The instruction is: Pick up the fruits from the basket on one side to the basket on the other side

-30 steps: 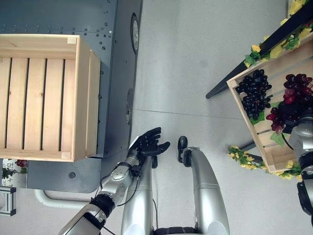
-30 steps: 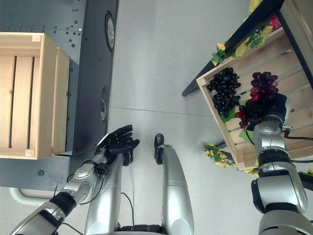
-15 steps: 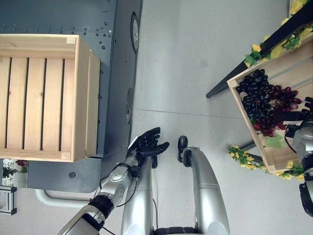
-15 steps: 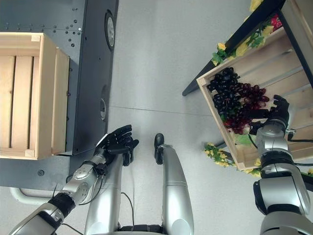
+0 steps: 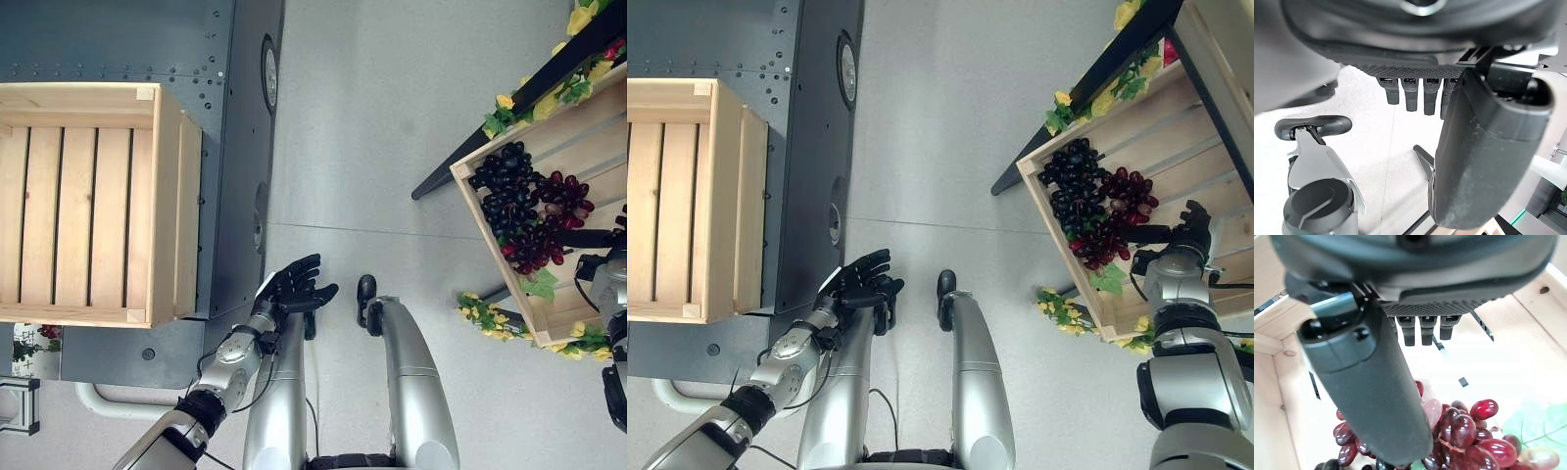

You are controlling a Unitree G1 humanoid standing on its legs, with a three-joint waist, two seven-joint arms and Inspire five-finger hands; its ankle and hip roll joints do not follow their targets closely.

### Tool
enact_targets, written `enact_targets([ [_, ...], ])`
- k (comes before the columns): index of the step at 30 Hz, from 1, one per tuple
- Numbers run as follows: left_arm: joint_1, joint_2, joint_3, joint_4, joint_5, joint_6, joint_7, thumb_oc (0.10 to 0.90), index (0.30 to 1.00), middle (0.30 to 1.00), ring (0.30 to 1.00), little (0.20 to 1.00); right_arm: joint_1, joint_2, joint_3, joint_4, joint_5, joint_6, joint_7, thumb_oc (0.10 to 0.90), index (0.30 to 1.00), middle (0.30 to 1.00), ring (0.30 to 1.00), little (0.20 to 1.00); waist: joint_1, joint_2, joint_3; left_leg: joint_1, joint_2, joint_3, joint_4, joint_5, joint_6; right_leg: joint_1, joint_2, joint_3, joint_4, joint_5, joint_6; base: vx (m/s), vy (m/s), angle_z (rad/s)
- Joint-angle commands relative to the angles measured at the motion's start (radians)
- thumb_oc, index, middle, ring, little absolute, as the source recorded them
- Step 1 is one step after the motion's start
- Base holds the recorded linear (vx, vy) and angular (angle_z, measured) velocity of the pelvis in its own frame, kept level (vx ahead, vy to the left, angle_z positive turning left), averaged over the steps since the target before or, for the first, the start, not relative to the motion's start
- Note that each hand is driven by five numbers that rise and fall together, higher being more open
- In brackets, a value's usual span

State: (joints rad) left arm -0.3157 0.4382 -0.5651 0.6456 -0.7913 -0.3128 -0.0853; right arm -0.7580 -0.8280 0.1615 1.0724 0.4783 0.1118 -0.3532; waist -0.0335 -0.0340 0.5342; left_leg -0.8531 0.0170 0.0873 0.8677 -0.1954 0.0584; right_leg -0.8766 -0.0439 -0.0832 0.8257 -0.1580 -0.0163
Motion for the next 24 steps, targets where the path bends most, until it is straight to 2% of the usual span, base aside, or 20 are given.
enact_targets([
  [1,0.068,-0.057,-0.026,-0.117,0.017,-0.077,-0.021,0.800,0.900,0.900,0.900,0.900,0.007,-0.167,-0.024,-0.035,-0.047,-0.114,-0.011,0.800,0.900,0.900,0.900,0.900,-0.001,0.032,-0.014,0.126,-0.016,0.078,0.016,-0.106,0.036,0.151,0.041,-0.050,-0.012,-0.037,-0.057,0.00,0.061,-0.01],
  [5,0.068,-0.070,-0.024,-0.094,0.025,-0.071,-0.020,0.800,0.900,0.900,0.900,0.900,0.027,-0.114,-0.027,-0.116,-0.032,-0.170,0.009,0.800,0.900,0.900,0.900,0.900,-0.008,0.029,-0.015,0.169,-0.022,0.079,-0.005,-0.102,0.035,0.190,0.045,-0.040,-0.027,-0.042,-0.059,0.01,0.054,-0.05],
  [7,0.072,-0.082,-0.022,-0.081,0.038,-0.067,-0.021,0.800,0.900,0.900,0.900,0.900,0.059,-0.050,-0.031,-0.187,-0.038,-0.226,-0.017,0.800,0.900,0.900,0.900,0.900,-0.014,0.026,-0.018,0.202,-0.024,0.082,-0.023,-0.090,0.032,0.225,0.047,-0.037,-0.049,-0.042,-0.060,0.04,0.048,-0.03],
  [11,0.076,-0.091,-0.019,-0.073,0.044,-0.062,-0.020,0.800,0.900,0.900,0.900,0.900,0.097,0.033,-0.034,-0.276,-0.047,-0.293,-0.047,0.800,0.900,0.900,0.900,0.900,-0.021,0.021,-0.030,0.222,-0.025,0.091,-0.059,-0.063,0.038,0.244,0.050,-0.029,-0.085,-0.020,-0.065,-0.02,0.041,-0.01],
  [12,0.070,-0.100,-0.013,-0.061,0.042,-0.059,-0.023,0.800,0.900,0.900,0.900,0.900,0.120,0.081,-0.033,-0.324,-0.071,-0.317,-0.070,0.800,0.900,0.900,0.900,0.900,-0.026,0.020,-0.038,0.246,-0.027,0.093,-0.090,-0.059,0.040,0.263,0.054,-0.020,-0.110,-0.015,-0.062,0.02,0.056,-0.04],
  [15,0.061,-0.120,-0.011,-0.036,0.033,-0.059,-0.022,0.800,0.900,0.900,0.900,0.900,0.159,0.150,-0.009,-0.363,-0.109,-0.371,-0.058,0.800,0.900,0.900,0.900,0.900,-0.031,0.018,-0.049,0.283,-0.029,0.096,-0.134,-0.052,0.041,0.297,0.052,-0.013,-0.149,-0.008,-0.059,0.00,0.046,-0.03],
  [19,0.057,-0.142,-0.012,-0.005,0.048,-0.052,-0.020,0.800,0.900,0.900,0.900,0.900,0.190,0.213,0.026,-0.364,-0.135,-0.403,-0.033,0.800,0.900,0.900,0.900,0.900,-0.032,0.015,-0.069,0.341,-0.031,0.103,-0.205,-0.036,0.036,0.348,0.048,-0.007,-0.209,0.006,-0.051,0.00,0.001,-0.01],
  [24,0.056,-0.161,-0.017,0.028,0.074,-0.041,-0.016,0.800,0.900,0.900,0.900,0.900,0.212,0.248,0.045,-0.336,-0.127,-0.434,0.010,0.800,0.900,0.900,0.900,0.900,-0.029,0.010,-0.095,0.411,-0.041,0.109,-0.301,-0.016,0.031,0.413,0.039,-0.001,-0.305,0.034,-0.038,0.01,-0.001,-0.01],
])
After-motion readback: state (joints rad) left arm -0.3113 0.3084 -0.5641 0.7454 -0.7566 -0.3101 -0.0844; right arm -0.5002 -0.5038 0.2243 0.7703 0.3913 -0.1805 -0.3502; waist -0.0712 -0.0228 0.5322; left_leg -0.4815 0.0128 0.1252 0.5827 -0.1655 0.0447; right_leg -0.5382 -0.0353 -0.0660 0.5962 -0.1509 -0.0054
